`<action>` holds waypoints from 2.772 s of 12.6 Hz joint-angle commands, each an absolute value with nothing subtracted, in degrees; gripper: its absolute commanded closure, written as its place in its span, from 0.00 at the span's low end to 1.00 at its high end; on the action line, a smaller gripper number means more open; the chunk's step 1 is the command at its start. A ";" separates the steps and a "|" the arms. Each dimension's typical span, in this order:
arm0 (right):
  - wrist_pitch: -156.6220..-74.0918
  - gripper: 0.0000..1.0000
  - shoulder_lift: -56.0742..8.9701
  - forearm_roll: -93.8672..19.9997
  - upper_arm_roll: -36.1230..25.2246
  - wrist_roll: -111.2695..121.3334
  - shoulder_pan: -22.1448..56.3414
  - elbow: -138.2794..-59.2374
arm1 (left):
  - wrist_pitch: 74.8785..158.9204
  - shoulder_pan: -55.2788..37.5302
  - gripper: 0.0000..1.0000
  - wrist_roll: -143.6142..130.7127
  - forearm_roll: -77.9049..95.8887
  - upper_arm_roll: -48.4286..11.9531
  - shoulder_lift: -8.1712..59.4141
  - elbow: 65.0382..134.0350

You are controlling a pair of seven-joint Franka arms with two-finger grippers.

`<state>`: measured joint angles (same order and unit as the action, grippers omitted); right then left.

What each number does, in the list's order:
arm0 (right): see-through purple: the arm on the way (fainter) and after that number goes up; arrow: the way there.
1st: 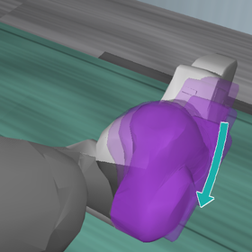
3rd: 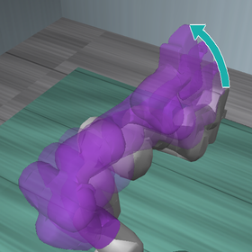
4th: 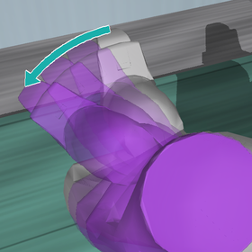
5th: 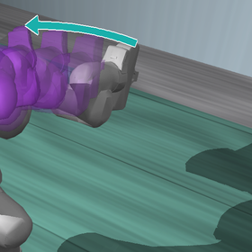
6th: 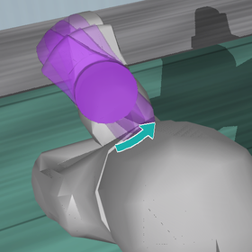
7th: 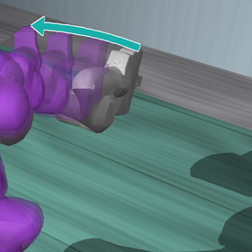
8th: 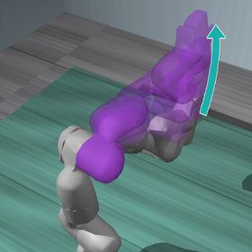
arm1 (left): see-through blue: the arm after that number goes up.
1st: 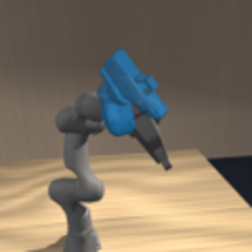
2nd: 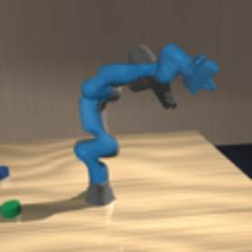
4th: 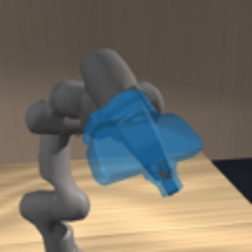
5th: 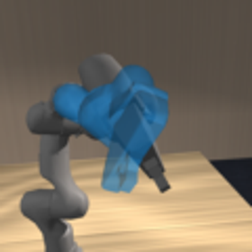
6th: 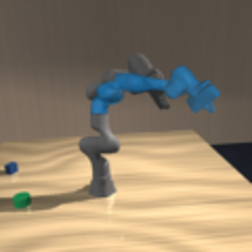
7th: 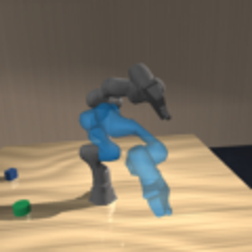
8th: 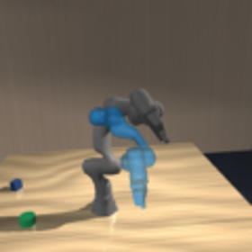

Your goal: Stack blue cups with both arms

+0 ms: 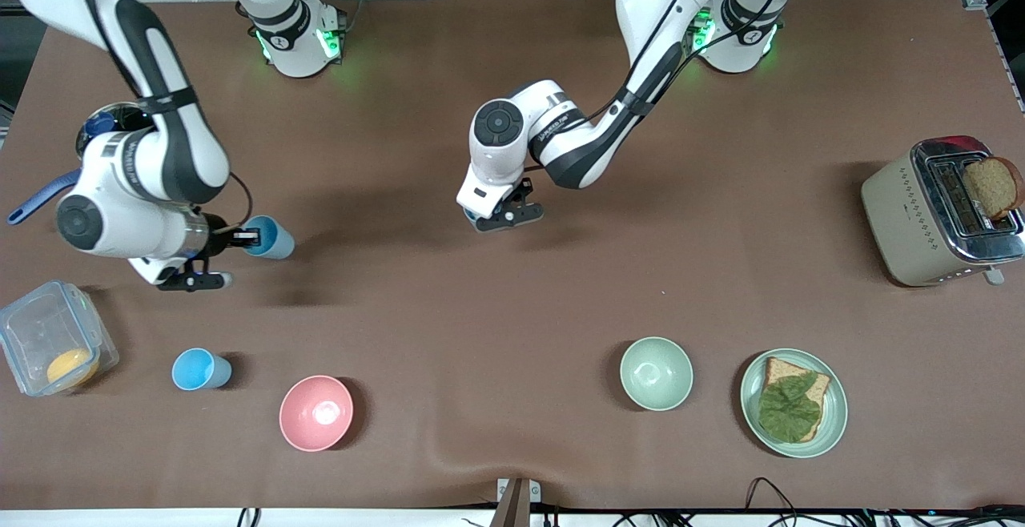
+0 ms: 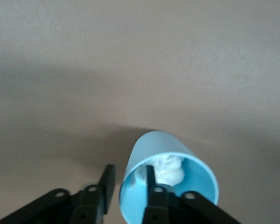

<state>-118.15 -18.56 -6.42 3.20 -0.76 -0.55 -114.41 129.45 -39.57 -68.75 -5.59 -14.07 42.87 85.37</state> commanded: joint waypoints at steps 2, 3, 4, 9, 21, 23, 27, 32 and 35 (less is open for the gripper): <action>-117.51 1.00 -14.42 -8.34 2.99 -16.82 9.20 -115.40 | 127.63 -34.40 0.00 -69.79 -7.64 -11.96 30.81 85.16; -117.60 1.00 -14.33 -10.26 3.08 -22.01 12.53 -115.05 | 126.75 -32.10 0.00 -69.00 -8.08 -11.87 27.11 85.34; -117.86 1.00 -14.41 -12.37 2.99 -27.19 15.96 -114.27 | 123.34 -29.64 0.00 -65.60 -9.13 -11.87 23.16 85.34; -118.82 1.00 -15.38 -15.47 2.99 -47.43 31.26 -111.36 | 105.49 -14.63 0.00 -44.05 -8.27 -13.70 10.56 84.99; -126.21 0.65 -21.80 -16.35 2.73 -55.99 37.71 -107.67 | 92.55 -7.91 0.00 -15.91 0.97 2.90 2.99 85.17; -125.51 0.00 -21.45 -16.96 2.46 -57.12 36.65 -107.40 | 92.46 -6.95 0.00 -16.00 0.97 2.55 2.99 85.17; -114.48 0.00 -17.94 -14.77 2.20 -48.22 29.22 -106.70 | 91.76 -7.56 0.00 -16.08 0.62 2.29 2.99 84.99; -101.87 0.00 -12.93 -8.55 2.20 -15.72 9.01 -109.76 | 88.24 -7.21 0.00 -16.61 0.62 -0.18 2.20 85.17; -102.04 0.00 -9.42 -4.66 2.28 2.68 -1.99 -113.54 | 88.16 -7.03 0.00 -16.35 0.62 -0.09 1.93 85.08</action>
<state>-101.59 -13.80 -6.06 0.82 -4.75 3.15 -109.34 88.83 -7.63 -16.83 0.32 0.20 3.61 84.03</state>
